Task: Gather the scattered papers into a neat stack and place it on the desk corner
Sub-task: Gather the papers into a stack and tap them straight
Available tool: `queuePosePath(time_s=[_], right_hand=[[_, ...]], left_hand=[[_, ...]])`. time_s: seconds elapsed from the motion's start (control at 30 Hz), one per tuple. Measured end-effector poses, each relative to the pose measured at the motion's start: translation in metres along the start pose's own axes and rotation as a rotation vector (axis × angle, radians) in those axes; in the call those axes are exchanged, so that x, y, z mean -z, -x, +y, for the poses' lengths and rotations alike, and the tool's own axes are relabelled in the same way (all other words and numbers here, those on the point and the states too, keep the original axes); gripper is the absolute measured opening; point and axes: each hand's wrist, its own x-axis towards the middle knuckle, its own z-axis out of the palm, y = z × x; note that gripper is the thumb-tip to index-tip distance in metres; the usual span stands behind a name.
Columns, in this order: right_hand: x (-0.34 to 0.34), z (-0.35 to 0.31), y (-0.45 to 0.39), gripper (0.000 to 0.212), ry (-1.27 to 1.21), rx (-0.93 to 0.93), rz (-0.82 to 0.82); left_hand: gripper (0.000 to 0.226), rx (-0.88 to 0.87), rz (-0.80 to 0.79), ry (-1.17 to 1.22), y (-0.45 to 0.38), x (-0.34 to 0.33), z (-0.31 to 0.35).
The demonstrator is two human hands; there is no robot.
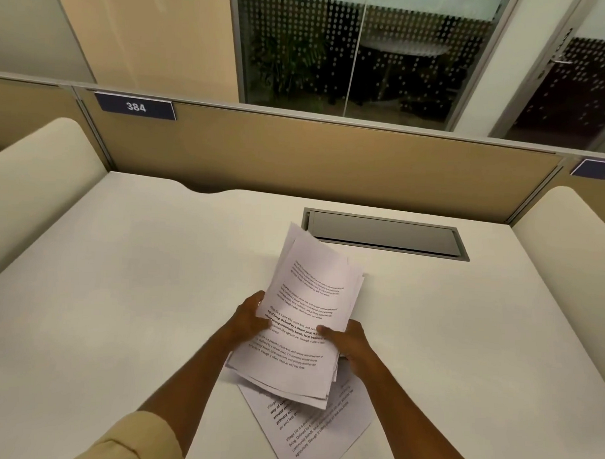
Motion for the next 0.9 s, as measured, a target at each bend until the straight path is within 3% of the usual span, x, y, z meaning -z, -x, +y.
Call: queuePosePath(time_s=[0.13, 0.23, 0.37, 0.57, 0.9], right_hand=[[0.006, -0.013, -0.003, 0.054, -0.010, 0.084, 0.109], [0.015, -0.024, -0.006, 0.075, 0.054, 0.120, 0.160], [0.027, -0.031, -0.010, 0.097, -0.028, 0.082, 0.085], [0.028, -0.031, -0.008, 0.053, -0.076, 0.119, 0.020], [0.026, -0.033, -0.003, 0.044, 0.105, 0.158, -0.004]], left_hand=[[0.045, -0.002, 0.022, 0.167, 0.006, 0.004, -0.001], [0.049, -0.020, 0.049, 0.268, 0.010, 0.005, -0.001], [0.049, -0.035, 0.065, 0.302, 0.014, 0.001, 0.002], [0.047, -0.016, 0.123, 0.356, 0.016, -0.014, 0.008], [0.039, 0.111, 0.308, 0.456, 0.036, -0.050, 0.005]])
